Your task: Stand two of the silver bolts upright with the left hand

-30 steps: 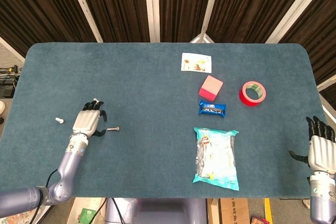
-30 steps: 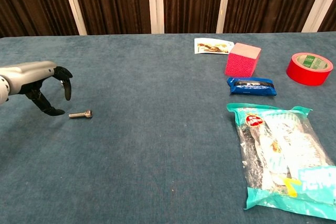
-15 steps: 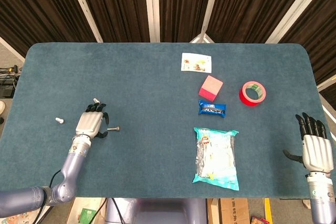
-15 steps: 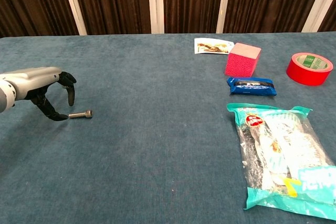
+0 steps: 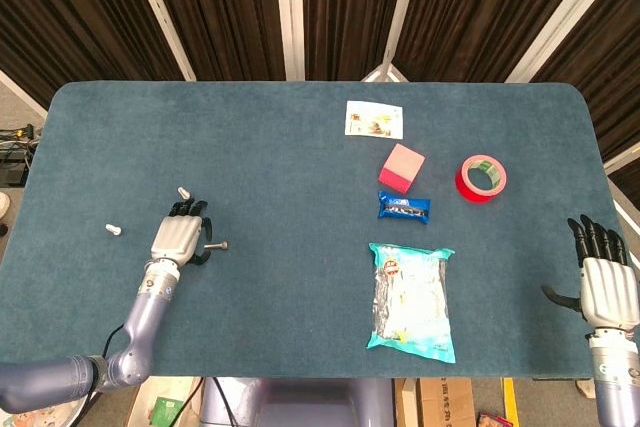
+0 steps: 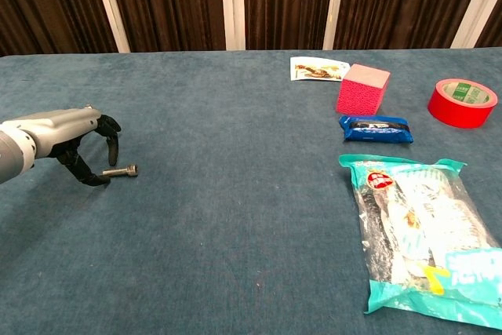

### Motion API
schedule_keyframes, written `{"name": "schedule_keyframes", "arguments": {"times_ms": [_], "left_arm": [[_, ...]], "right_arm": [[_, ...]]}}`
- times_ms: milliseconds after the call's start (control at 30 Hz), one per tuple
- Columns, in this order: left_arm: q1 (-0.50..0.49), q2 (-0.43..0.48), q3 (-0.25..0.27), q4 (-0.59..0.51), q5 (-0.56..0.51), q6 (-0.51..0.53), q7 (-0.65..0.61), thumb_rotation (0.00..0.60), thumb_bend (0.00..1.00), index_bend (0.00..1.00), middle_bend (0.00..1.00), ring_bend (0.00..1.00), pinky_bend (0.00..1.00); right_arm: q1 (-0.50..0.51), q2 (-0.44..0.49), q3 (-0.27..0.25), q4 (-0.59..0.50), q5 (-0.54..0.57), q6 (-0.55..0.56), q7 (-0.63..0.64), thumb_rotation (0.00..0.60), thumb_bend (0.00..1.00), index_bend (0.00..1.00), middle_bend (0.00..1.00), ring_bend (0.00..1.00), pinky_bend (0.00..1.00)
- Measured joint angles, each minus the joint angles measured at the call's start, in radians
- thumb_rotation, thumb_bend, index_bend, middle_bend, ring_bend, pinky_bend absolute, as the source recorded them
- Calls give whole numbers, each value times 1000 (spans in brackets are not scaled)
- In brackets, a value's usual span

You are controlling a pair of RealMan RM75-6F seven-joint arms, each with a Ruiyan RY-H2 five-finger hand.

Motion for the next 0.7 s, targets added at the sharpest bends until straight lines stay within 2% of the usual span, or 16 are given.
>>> {"name": "schedule_keyframes", "arguments": {"times_ms": [300, 700], "left_arm": [[-2, -15, -1, 18, -9, -7, 6, 600, 425, 532, 96, 0, 0], [-2, -20, -2, 19, -5, -5, 8, 600, 476, 551, 107, 0, 0]], "right_arm": [[-2, 2, 5, -5, 14, -2, -5, 600, 0, 79, 20, 0, 0], [-1, -3, 10, -4, 24, -3, -6, 600, 0, 79, 20, 0, 0]]}}
